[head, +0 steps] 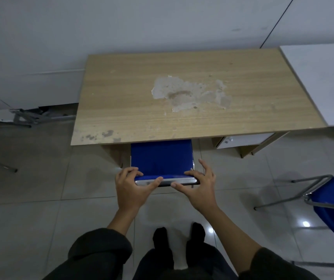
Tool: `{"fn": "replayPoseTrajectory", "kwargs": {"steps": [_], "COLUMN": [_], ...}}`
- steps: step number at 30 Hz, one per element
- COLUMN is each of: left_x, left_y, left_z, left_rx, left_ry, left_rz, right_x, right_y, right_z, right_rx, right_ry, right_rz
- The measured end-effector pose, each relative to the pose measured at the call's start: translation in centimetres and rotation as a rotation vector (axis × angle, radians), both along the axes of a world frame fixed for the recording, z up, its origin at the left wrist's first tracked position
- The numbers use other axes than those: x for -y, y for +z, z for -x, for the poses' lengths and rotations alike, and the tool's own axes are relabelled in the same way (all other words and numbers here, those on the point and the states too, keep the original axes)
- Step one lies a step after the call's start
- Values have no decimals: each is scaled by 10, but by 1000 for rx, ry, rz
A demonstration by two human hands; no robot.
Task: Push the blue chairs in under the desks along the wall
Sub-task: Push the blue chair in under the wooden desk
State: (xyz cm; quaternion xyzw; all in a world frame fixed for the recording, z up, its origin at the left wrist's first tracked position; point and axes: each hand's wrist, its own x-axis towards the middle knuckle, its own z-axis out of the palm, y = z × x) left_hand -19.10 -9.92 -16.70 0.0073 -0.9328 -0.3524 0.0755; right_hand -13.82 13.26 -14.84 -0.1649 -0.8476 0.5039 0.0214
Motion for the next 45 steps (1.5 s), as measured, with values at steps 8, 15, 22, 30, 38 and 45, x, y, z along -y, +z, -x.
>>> {"fn": "replayPoseTrajectory", "kwargs": {"steps": [8, 15, 22, 30, 38, 45], "left_x": [-13, -24, -25, -22, -40, -122], "left_y": [3, 6, 3, 19, 59, 87], "left_z": [58, 102, 121, 120, 112, 74], "left_rx": [-6, 18, 12, 181, 379, 309], "left_ry": [13, 19, 11, -30, -221, -432], "left_rz": [-28, -29, -5, -11, 247, 48], "right_x": [-13, -25, -28, -33, -19, -69], "right_y": [2, 3, -3, 10, 45, 91], "right_z": [60, 107, 125, 127, 129, 62], "right_rx": [22, 51, 5, 140, 173, 124], "right_ry": [-20, -7, -18, 86, 156, -97], "right_rz": [-23, -58, -53, -145, -248, -29]}}
